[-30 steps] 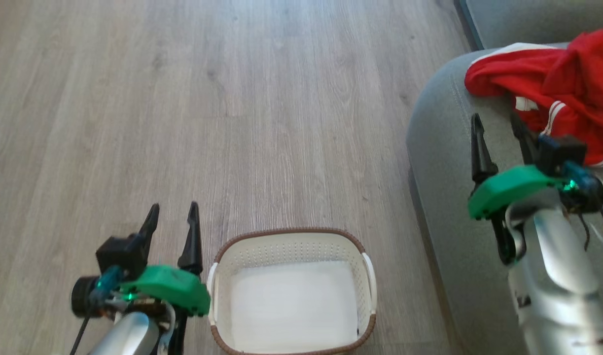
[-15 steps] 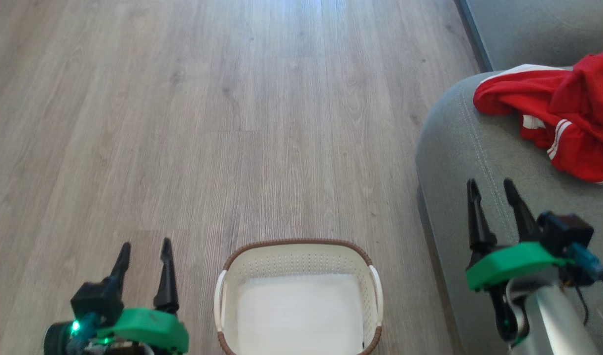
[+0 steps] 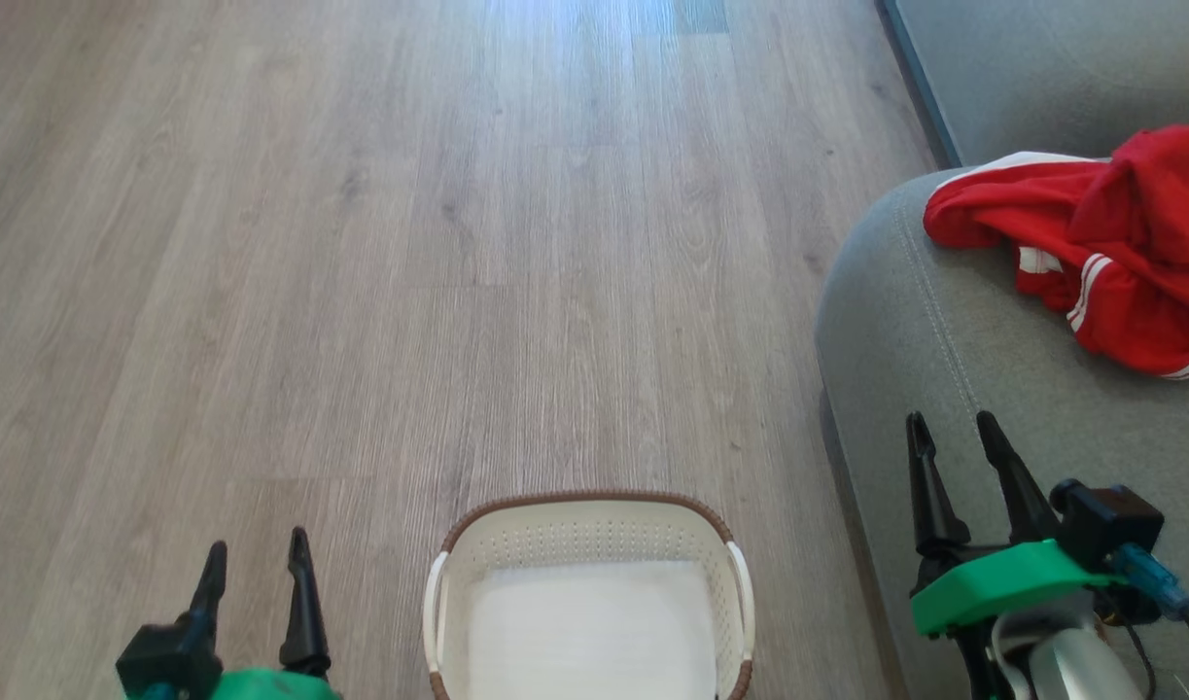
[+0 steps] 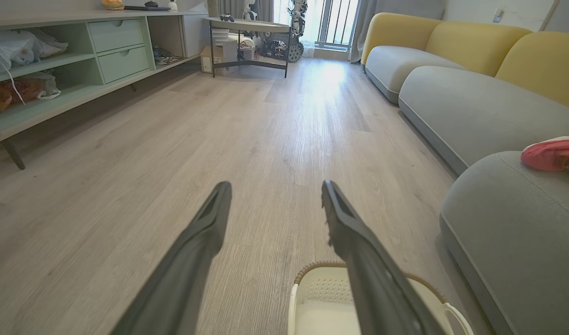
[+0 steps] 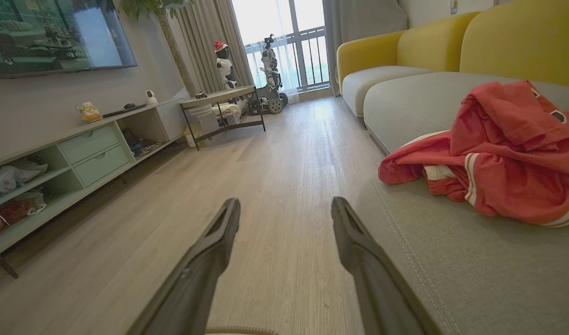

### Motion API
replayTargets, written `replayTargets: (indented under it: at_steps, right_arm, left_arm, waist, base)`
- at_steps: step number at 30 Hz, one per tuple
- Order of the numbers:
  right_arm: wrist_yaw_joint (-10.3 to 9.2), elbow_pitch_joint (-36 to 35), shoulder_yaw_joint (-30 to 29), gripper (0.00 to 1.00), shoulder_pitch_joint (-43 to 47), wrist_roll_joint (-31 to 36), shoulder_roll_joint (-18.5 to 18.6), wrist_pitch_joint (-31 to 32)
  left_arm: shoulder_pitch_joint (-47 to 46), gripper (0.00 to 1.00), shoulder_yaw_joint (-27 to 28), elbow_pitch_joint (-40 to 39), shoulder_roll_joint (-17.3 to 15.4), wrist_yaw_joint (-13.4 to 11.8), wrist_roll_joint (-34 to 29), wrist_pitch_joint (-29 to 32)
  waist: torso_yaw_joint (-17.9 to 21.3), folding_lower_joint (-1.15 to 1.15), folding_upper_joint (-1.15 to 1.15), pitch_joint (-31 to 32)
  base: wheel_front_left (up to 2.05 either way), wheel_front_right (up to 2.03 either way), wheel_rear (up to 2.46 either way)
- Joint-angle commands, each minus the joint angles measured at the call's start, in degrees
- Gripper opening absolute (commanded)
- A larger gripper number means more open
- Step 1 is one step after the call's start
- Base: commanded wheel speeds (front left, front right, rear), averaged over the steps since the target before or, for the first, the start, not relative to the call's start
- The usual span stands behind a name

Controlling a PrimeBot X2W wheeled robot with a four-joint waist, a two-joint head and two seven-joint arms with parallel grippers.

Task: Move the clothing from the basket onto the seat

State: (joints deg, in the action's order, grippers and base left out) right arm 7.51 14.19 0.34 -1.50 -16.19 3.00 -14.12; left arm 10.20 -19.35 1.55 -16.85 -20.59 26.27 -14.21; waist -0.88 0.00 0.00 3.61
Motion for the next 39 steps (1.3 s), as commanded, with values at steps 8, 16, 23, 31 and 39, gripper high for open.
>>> replayTargets:
  at_steps: [8, 16, 23, 31, 39]
  right_arm:
    - [-0.02, -3.11, 1.89, 1.0, -0.42, -0.18, -0.12, 0.36]
    - [-0.02, -3.05, 2.04, 1.0, -0.15, -0.4, -0.12, 0.35]
    - [-0.02, -2.81, 2.06, 1.0, -0.27, -0.41, -0.13, 0.29]
    - [-0.02, -2.57, 1.91, 1.0, -0.19, -0.54, -0.13, 0.23]
    - [-0.02, -2.26, 1.7, 0.0, -0.24, -0.65, -0.13, 0.18]
  left_arm:
    - [-0.5, 1.0, 4.9, -1.63, 1.55, 1.89, -2.69, -0.79]
    - [-0.05, 1.0, 6.38, -1.22, 2.35, 2.96, -3.7, -0.79]
    - [0.03, 1.0, 7.27, -0.79, 2.87, 3.84, -4.45, -0.79]
    - [-0.01, 1.0, 7.68, -0.17, 3.18, 4.31, -5.22, -0.79]
    - [-0.05, 0.0, 7.79, 0.65, 3.57, 4.66, -5.32, -0.79]
  waist:
    - [-0.76, 0.0, 0.0, 0.61]
    - [-0.88, 0.0, 0.0, 0.5]
    - [-0.73, 0.0, 0.0, 0.37]
    - [-0.73, 0.0, 0.0, 0.31]
    - [-0.73, 0.0, 0.0, 0.3]
  base:
    - [0.0, 0.0, 0.0]
    - [0.0, 0.0, 0.0]
    - [0.0, 0.0, 0.0]
    - [0.0, 0.0, 0.0]
    - [0.0, 0.0, 0.0]
